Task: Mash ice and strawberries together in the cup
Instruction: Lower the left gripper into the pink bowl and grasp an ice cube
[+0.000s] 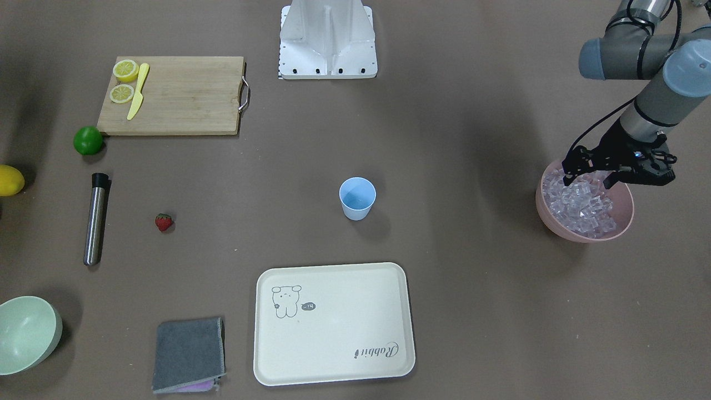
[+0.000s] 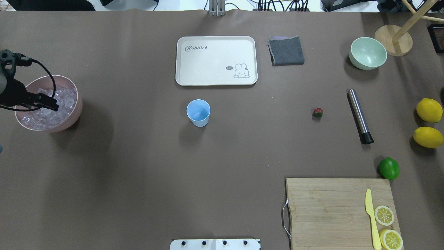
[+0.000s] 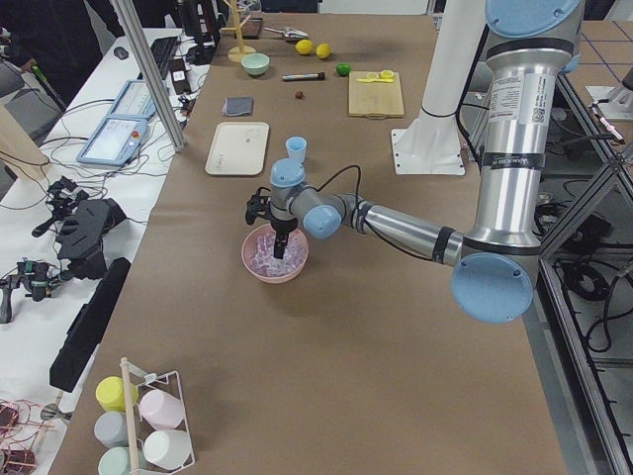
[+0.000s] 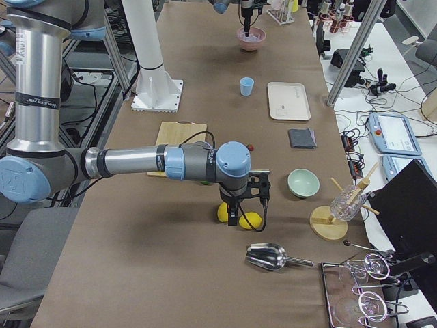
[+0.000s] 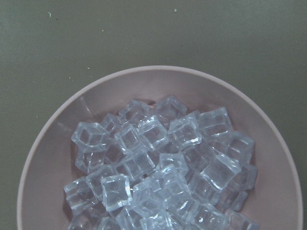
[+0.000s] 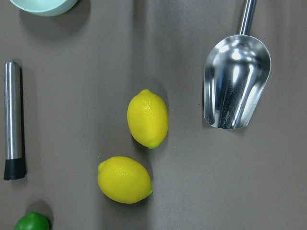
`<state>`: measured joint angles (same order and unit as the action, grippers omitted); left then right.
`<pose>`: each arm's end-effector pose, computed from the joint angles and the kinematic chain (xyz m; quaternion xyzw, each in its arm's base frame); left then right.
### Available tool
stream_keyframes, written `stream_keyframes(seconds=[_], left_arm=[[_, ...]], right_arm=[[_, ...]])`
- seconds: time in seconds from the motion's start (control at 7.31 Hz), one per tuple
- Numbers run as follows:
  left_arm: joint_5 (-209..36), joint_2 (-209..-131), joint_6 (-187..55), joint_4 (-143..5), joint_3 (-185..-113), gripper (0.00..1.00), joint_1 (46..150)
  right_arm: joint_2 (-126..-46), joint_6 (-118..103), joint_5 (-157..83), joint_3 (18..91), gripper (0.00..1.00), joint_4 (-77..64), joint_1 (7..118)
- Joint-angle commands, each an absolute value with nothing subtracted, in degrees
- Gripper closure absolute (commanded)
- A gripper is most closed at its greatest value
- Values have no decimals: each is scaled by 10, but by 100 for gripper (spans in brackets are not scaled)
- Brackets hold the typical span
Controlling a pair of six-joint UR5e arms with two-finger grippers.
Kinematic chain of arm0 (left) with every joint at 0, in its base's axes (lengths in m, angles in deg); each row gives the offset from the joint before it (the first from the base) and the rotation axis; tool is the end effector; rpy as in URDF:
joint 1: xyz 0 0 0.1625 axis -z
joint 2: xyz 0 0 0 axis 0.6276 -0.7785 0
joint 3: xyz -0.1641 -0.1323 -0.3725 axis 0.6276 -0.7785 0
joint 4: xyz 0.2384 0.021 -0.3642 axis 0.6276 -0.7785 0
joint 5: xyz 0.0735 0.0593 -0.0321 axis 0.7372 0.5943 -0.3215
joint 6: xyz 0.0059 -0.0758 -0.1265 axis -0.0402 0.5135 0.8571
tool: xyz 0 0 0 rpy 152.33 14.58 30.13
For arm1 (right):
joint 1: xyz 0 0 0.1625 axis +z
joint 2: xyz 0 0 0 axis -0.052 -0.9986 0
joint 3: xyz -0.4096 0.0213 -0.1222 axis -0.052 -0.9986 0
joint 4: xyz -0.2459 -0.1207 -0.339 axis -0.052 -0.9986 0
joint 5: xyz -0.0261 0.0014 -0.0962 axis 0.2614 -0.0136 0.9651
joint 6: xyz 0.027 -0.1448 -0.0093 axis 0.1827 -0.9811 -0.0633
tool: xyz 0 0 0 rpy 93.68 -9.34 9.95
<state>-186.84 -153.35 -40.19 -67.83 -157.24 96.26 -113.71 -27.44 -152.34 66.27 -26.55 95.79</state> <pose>0.2675 -0.5202 0.5434 0.0907 0.3923 0.0254 0.9150 0.0456 -0.4579 0.6308 0.0286 -0.4085 -0.0072 0.9123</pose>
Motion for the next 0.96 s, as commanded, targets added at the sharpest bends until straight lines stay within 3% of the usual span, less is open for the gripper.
stream_keyframes(seconds=[0.0, 0.27, 0.55, 0.68, 0.82], left_arm=[[-1868, -1533, -401, -696, -1560, 29, 962], [-1868, -1532, -401, -696, -1561, 31, 962], [-1868, -1531, -401, -696, -1561, 42, 962], [-1868, -1531, -402, -696, -1561, 54, 962], [-1868, -1531, -402, -696, -1561, 75, 962]], right_arm=[[-1137, -274, -1523, 662, 0, -265, 958], [-1136, -274, -1523, 662, 0, -265, 958], [-1136, -274, -1523, 663, 0, -265, 958], [-1136, -274, -1523, 662, 0, -265, 958], [-1136, -274, -1523, 662, 0, -265, 958]])
